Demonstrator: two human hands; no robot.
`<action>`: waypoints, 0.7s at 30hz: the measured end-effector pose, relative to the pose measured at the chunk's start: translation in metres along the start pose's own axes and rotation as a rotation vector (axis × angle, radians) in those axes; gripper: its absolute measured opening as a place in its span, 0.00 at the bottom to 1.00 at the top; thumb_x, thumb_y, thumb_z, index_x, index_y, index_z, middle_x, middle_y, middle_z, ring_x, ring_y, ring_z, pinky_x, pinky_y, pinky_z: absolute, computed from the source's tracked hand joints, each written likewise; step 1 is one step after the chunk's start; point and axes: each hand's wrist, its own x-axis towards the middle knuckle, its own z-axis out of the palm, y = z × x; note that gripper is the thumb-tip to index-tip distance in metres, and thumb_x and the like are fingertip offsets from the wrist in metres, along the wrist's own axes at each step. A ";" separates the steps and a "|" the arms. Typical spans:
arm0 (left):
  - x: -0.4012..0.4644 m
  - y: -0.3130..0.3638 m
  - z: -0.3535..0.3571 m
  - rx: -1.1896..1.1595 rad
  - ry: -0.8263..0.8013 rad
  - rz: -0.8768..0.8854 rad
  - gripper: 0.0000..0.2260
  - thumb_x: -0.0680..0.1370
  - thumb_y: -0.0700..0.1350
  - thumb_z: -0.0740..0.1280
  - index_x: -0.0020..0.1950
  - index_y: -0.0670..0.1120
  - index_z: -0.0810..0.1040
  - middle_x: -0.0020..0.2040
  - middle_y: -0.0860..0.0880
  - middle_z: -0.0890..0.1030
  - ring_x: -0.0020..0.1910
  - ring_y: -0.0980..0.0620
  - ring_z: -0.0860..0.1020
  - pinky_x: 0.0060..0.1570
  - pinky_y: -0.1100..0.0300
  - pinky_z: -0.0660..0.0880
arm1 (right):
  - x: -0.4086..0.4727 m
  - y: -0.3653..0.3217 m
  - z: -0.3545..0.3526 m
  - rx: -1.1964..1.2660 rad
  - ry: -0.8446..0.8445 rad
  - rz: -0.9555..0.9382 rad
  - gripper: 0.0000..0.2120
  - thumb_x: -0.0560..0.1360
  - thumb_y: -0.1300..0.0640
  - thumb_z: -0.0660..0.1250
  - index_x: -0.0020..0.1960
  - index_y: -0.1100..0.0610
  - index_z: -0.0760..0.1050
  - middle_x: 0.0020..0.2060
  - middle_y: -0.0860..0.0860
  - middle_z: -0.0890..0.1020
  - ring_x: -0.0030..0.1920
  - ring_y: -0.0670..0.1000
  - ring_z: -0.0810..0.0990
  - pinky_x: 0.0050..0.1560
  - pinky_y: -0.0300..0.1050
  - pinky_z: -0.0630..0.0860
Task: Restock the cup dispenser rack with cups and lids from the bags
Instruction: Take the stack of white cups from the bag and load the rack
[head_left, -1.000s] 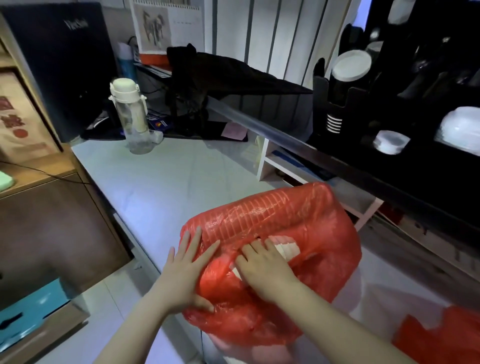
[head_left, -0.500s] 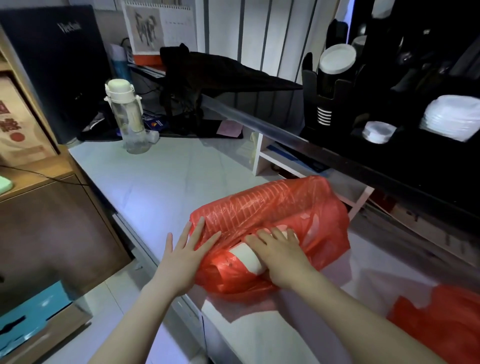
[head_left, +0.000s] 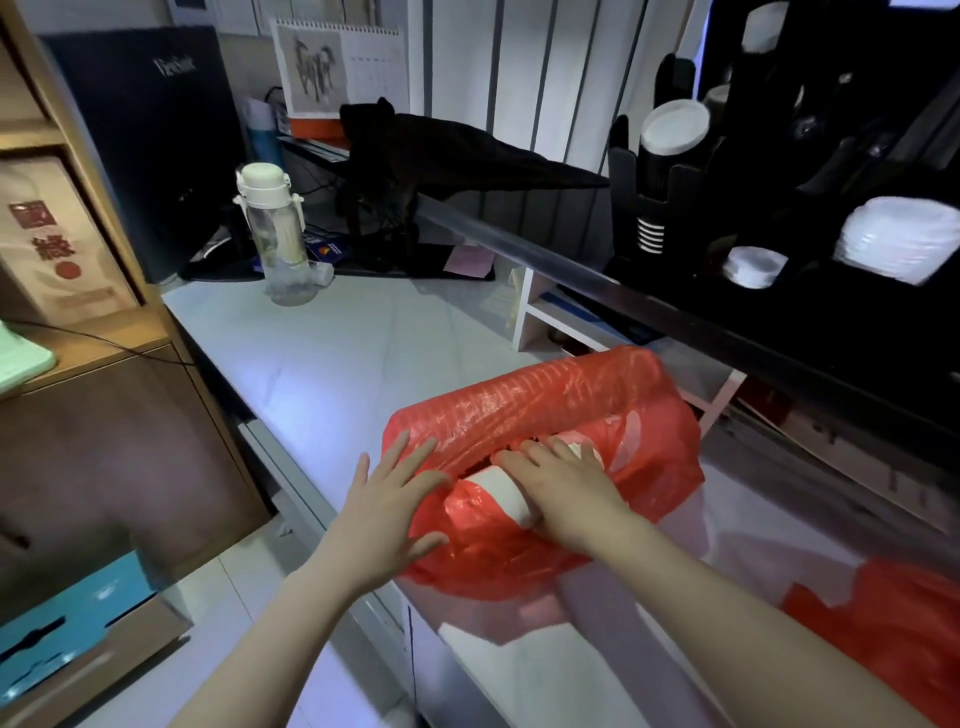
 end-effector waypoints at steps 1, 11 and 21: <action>0.001 0.001 0.002 -0.003 0.038 -0.014 0.16 0.74 0.54 0.69 0.60 0.53 0.75 0.78 0.54 0.52 0.78 0.47 0.44 0.73 0.38 0.46 | -0.001 0.000 0.001 0.008 -0.012 0.000 0.35 0.73 0.51 0.68 0.74 0.43 0.55 0.71 0.47 0.62 0.73 0.55 0.57 0.69 0.64 0.59; -0.029 -0.031 0.027 0.243 -0.152 -0.102 0.07 0.78 0.47 0.61 0.41 0.57 0.67 0.79 0.54 0.49 0.77 0.44 0.39 0.71 0.37 0.36 | -0.001 -0.001 -0.010 0.030 -0.043 -0.006 0.38 0.67 0.55 0.72 0.71 0.42 0.57 0.67 0.45 0.65 0.67 0.54 0.64 0.66 0.62 0.63; -0.030 0.016 -0.009 -0.715 0.232 -0.096 0.14 0.76 0.53 0.65 0.61 0.62 0.71 0.66 0.65 0.71 0.64 0.67 0.69 0.64 0.66 0.66 | -0.024 0.001 -0.033 0.079 0.096 -0.016 0.41 0.65 0.49 0.74 0.73 0.44 0.57 0.69 0.45 0.65 0.69 0.53 0.63 0.68 0.57 0.62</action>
